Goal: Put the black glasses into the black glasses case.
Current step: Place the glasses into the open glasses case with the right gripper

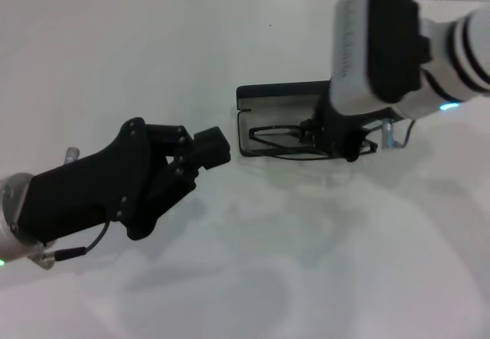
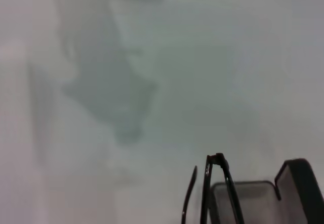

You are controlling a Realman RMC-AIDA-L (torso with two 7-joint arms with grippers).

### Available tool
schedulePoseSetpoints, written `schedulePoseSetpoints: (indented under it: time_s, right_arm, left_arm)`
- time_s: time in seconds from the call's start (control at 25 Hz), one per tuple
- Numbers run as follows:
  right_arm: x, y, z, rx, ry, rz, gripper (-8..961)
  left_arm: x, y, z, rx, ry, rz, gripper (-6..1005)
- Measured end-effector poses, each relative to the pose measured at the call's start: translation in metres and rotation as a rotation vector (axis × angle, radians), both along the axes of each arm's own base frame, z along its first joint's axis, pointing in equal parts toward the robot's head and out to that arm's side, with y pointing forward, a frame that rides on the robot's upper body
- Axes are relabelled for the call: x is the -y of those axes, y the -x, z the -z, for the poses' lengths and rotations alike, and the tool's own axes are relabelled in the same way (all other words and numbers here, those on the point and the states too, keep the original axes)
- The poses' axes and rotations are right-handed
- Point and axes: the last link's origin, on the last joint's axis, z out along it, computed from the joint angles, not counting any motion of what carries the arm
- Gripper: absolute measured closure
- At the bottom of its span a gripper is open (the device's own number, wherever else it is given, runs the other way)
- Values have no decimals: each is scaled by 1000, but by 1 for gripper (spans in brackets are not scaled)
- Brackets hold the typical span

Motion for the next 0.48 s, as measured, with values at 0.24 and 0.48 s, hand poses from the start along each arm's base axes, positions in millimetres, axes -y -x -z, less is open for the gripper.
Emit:
schedulePoseSetpoints:
  time_s: [0.24, 0.48]
  right_arm:
    - [-8, 1, 18, 107, -42, -84, 853]
    - [-12, -2, 32, 151, -87, -147, 853]
  left_arm:
    - [-2, -2, 0, 5, -9, -1, 948]
    - [-3, 0, -2, 14, -27, -17, 948]
